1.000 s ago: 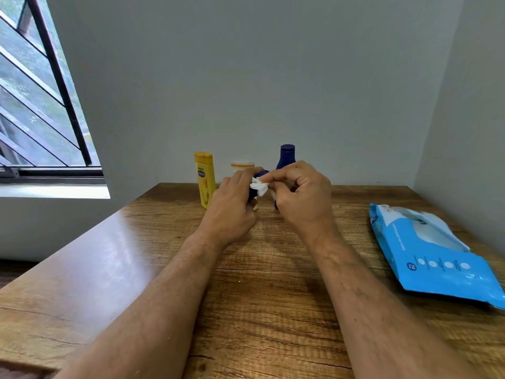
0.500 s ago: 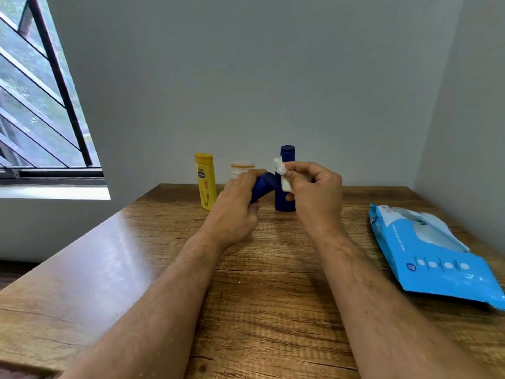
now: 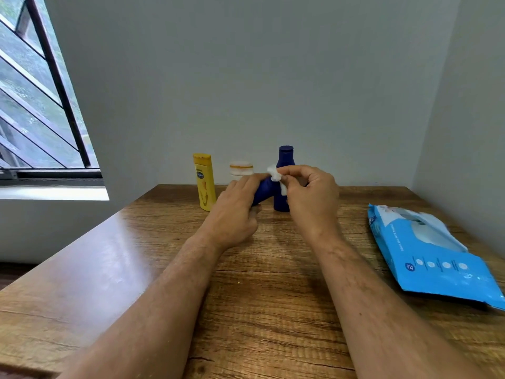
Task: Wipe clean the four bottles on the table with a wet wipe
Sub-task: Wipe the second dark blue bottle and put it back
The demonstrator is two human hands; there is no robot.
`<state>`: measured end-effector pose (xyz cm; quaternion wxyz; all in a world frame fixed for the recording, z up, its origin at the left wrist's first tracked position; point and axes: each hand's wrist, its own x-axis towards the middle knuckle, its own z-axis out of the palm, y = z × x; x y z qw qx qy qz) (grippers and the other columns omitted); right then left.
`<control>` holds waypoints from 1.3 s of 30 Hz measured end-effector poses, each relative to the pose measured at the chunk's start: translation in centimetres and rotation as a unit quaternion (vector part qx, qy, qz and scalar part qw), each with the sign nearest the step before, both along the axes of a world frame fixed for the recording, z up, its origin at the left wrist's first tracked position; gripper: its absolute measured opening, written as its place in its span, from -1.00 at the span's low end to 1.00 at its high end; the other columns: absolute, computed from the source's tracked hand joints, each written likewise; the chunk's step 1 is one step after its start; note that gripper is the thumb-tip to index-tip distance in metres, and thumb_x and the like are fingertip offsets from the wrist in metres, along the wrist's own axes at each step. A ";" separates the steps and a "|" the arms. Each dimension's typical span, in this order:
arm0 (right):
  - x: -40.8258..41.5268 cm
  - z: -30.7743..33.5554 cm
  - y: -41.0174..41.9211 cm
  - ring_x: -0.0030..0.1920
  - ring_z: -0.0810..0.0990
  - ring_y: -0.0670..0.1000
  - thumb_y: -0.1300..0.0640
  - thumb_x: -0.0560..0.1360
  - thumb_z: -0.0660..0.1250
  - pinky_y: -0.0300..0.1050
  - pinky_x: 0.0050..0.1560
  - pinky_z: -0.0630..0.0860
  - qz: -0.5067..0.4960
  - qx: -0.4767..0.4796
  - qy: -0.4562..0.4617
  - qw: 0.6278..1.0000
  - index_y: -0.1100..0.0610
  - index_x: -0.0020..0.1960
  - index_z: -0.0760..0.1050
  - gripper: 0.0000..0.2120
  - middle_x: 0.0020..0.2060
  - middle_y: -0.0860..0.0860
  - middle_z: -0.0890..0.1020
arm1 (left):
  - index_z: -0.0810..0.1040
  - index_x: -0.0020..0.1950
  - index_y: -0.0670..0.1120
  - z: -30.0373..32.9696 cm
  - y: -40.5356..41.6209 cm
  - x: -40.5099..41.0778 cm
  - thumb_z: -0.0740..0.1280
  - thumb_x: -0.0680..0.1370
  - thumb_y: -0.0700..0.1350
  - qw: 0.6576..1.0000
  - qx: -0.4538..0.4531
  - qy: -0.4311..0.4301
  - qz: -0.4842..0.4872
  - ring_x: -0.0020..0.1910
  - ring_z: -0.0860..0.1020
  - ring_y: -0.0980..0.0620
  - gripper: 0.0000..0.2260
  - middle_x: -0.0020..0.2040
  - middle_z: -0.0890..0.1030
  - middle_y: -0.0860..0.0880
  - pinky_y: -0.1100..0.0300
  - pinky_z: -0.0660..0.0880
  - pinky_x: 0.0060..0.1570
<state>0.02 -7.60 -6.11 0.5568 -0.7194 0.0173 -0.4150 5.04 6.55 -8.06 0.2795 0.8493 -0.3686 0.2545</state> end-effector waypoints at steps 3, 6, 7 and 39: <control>-0.1 0.3 0.0 -0.01 0.63 -0.16 0.22 0.53 0.38 -0.13 0.03 0.63 -0.043 0.073 -0.040 0.996 -0.02 -0.05 0.65 -0.84 -0.05 -0.07 0.68 | 0.22 0.56 0.07 0.2 -0.4 -0.3 0.30 0.56 -0.23 0.999 -0.038 0.002 0.016 0.06 0.46 0.04 -0.40 0.16 0.51 0.02 0.07 0.43 0.17; -0.8 0.7 0.0 -0.01 0.57 -0.25 0.20 0.53 0.38 -0.36 0.01 0.55 -0.083 0.023 -0.078 0.993 -0.03 -0.02 0.63 -0.86 -0.03 -0.07 0.65 | 0.12 0.62 0.10 0.5 -0.8 -0.8 0.30 0.59 -0.10 0.997 -0.059 0.033 0.047 -0.16 0.50 0.13 -0.36 -0.07 0.50 0.11 0.19 0.44 -0.05; -0.9 0.7 0.1 -0.03 0.55 -0.31 0.21 0.52 0.39 -0.45 -0.04 0.50 -0.081 -0.017 -0.087 0.993 -0.01 -0.02 0.63 -0.86 -0.04 -0.06 0.64 | 0.15 0.62 0.08 0.6 -0.9 -0.8 0.31 0.59 -0.08 0.995 -0.065 0.039 0.058 -0.19 0.51 0.14 -0.37 -0.11 0.51 0.13 0.20 0.46 -0.08; 0.3 -0.3 0.2 -0.03 0.62 -0.20 0.20 0.51 0.41 -0.25 -0.04 0.63 -0.053 0.029 -0.066 0.996 -0.04 -0.03 0.64 -0.85 -0.05 -0.11 0.66 | 0.33 0.34 0.13 1.0 -1.8 -0.7 0.37 0.61 -0.07 0.893 -0.367 0.255 -0.049 -0.01 0.64 0.05 -0.64 0.15 0.57 0.00 0.09 0.62 -0.01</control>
